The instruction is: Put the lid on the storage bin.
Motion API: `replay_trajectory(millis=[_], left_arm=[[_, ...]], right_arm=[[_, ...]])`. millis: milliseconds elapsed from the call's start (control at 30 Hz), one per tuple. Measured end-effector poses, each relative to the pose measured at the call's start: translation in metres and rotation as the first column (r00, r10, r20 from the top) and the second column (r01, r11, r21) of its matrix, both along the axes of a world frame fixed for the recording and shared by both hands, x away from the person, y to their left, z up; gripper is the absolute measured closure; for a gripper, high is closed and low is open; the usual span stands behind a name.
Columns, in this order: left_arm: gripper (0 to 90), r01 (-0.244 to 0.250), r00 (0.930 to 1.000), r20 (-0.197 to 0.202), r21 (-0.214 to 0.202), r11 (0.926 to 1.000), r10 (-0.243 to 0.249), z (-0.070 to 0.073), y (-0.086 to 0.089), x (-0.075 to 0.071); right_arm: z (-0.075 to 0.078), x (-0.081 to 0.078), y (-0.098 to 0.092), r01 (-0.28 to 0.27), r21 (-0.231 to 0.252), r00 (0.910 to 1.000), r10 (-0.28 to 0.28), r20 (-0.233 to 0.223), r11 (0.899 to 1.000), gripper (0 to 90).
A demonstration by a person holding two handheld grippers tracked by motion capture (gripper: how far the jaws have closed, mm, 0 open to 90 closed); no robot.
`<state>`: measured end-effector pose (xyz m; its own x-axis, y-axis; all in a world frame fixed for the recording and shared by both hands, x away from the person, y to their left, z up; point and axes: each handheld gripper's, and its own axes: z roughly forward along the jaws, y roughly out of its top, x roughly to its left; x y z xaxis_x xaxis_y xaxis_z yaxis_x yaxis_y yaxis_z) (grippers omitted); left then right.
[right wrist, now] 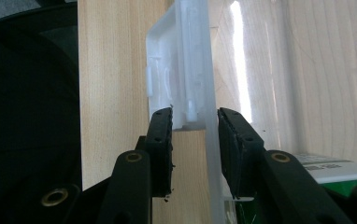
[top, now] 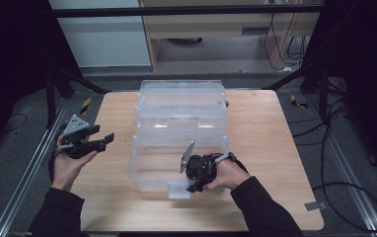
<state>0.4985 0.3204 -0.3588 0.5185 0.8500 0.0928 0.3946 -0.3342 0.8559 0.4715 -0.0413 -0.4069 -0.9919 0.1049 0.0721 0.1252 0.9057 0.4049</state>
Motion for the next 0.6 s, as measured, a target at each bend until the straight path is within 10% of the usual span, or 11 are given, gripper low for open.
replay_trajectory(millis=[600], left_arm=[[34.9,0.221,0.975,0.007,0.088,0.9714,-0.222,0.041,-0.018,0.025]], right_arm=[[0.0,0.0,0.0,-0.007,0.004,1.0,0.007,0.004,1.0,66.6]])
